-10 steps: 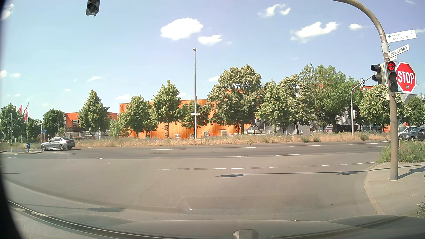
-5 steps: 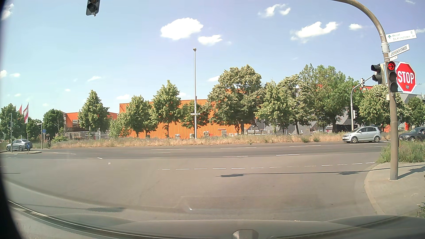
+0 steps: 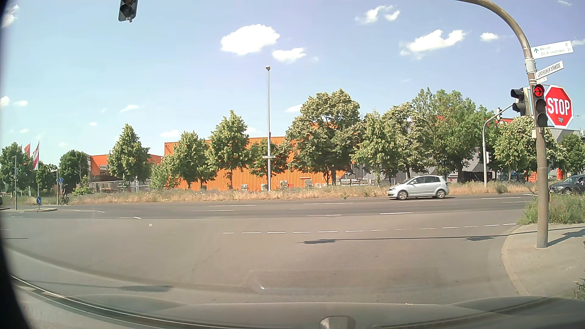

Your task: Follow the waypoints while adhering to traffic rules and regulations

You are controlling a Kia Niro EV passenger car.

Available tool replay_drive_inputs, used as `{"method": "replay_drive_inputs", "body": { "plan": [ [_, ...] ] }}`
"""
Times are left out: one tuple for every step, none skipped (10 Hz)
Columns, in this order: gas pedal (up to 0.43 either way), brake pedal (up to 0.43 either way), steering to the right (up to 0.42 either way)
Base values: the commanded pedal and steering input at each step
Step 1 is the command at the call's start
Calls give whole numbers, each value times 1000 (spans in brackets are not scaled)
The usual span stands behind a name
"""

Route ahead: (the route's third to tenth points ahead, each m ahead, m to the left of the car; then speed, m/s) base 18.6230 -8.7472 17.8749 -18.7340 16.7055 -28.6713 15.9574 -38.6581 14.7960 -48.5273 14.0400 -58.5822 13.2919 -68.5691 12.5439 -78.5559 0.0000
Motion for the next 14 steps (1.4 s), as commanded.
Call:
{"method": "replay_drive_inputs", "body": {
  "plan": [
    [0, 244, 20],
    [0, 244, 20],
    [0, 244, 20],
    [0, 244, 20],
    [0, 244, 20],
    [0, 244, 21],
    [0, 244, 21],
    [0, 244, 20],
    [0, 244, 20],
    [0, 244, 20],
    [0, 244, 21],
    [0, 244, 21],
    [0, 244, 21],
    [0, 244, 20]
  ]
}}
